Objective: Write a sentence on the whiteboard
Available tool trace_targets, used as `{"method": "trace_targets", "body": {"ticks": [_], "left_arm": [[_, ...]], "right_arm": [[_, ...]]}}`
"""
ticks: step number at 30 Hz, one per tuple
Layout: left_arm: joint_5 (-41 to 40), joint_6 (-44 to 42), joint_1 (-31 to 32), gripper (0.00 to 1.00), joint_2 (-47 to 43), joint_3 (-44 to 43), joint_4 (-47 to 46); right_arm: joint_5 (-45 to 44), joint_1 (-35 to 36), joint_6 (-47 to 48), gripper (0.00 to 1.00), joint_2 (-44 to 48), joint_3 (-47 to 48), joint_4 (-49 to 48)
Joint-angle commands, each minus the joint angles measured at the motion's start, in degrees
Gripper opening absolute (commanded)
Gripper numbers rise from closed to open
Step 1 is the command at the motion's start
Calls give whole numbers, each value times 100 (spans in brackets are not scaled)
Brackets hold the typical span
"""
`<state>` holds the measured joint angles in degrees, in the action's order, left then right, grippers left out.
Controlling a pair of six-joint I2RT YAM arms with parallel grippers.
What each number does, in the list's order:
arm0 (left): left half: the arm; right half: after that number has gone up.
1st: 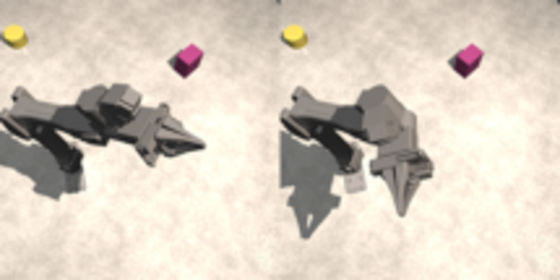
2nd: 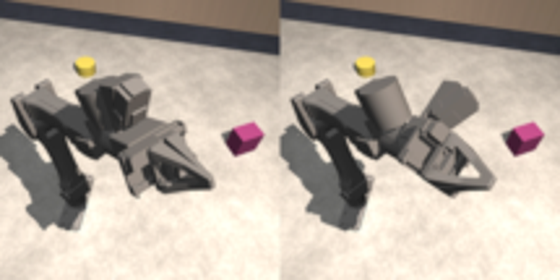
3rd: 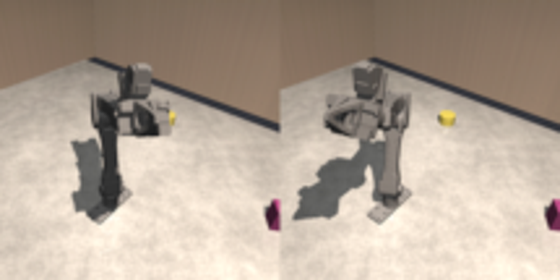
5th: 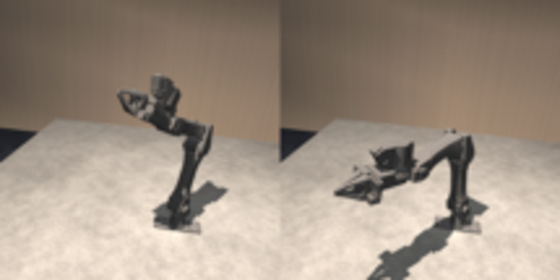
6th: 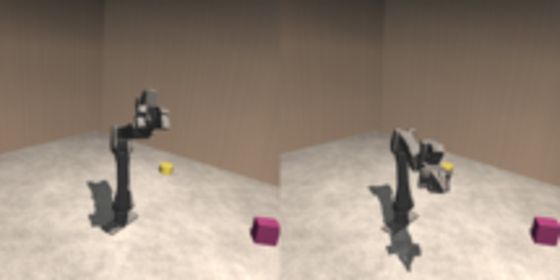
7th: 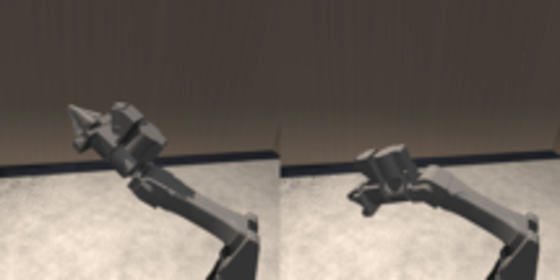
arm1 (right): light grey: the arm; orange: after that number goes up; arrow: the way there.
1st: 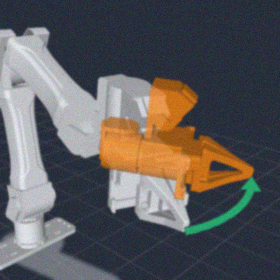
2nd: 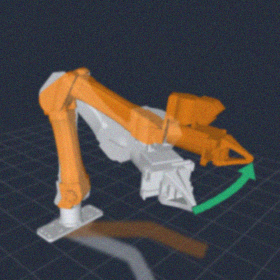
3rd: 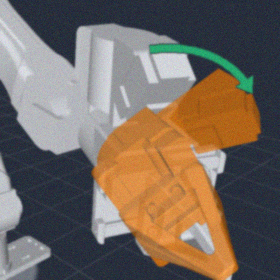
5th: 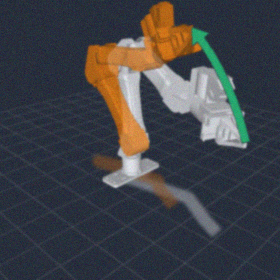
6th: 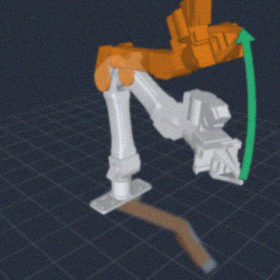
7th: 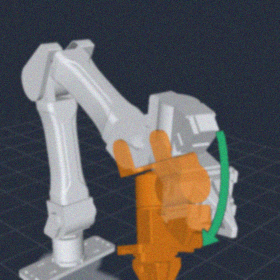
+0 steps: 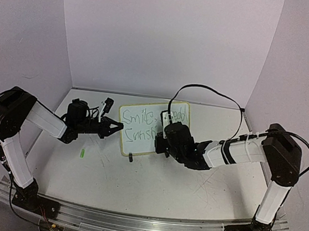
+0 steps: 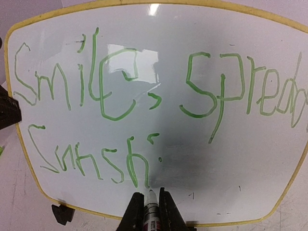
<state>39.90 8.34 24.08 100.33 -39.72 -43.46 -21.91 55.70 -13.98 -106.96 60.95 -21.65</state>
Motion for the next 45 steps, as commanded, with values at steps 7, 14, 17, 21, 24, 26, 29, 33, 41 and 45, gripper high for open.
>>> {"method": "trace_targets", "body": {"ticks": [7,14,17,21,24,26,29,33,41,45], "left_arm": [[-630,-661,-26,0,212,13,657],[-643,-667,-22,0,180,38,659],[-642,-666,-23,0,205,14,660],[-641,-667,-24,0,200,26,663],[-642,-667,-25,0,207,18,662],[-645,-667,-25,0,205,21,660],[-650,-670,-25,0,209,23,660],[-641,-666,-26,0,207,13,663],[-648,-667,-20,0,180,36,660],[-641,-666,-23,0,188,27,658]], "right_arm": [[-185,-31,166,0,323,307,-135],[-142,-172,232,0,263,446,-199],[-188,-193,251,0,195,482,-200],[-105,-233,261,0,92,557,-208],[-15,-238,267,0,14,591,-208],[-26,-240,232,0,-12,574,-202],[-155,-236,177,0,1,468,-175],[-213,-240,38,0,1,284,-104],[-153,-213,-303,0,-97,-67,-49],[-148,-177,-382,0,-93,-151,-41]]}}
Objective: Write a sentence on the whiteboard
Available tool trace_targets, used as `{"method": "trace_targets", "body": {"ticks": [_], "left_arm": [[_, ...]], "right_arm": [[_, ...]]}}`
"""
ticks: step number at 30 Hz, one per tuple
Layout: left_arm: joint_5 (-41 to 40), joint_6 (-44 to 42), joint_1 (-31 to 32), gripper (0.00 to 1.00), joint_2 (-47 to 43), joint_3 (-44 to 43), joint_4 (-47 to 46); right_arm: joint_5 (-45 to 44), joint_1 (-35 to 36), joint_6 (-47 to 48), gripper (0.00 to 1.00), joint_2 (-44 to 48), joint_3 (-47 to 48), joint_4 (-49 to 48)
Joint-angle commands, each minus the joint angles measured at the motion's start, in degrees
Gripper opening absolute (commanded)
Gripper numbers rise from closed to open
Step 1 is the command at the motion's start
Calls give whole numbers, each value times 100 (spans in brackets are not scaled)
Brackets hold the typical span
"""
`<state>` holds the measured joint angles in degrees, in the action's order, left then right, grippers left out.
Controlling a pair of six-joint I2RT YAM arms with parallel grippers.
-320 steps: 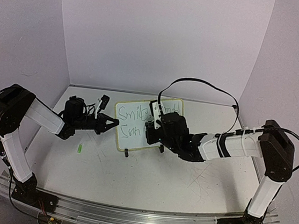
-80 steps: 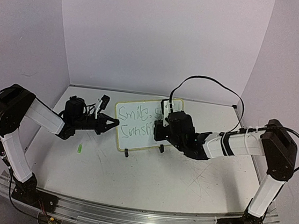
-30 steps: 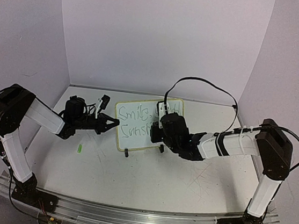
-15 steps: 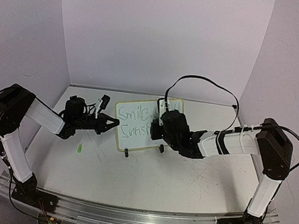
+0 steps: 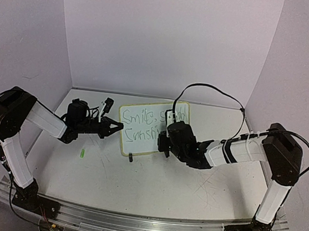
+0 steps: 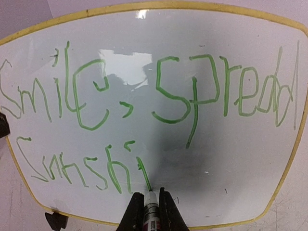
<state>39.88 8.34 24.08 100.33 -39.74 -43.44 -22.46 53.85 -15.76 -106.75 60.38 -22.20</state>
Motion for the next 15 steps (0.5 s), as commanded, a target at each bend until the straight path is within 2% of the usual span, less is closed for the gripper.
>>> {"method": "trace_targets", "body": {"ticks": [1,15], "left_arm": [[-639,-665,-21,0,188,30,657],[-642,-662,-23,0,185,31,654]], "right_arm": [[-76,8,-202,0,-110,-74,14],[101,-139,-72,0,443,64,-140]]}}
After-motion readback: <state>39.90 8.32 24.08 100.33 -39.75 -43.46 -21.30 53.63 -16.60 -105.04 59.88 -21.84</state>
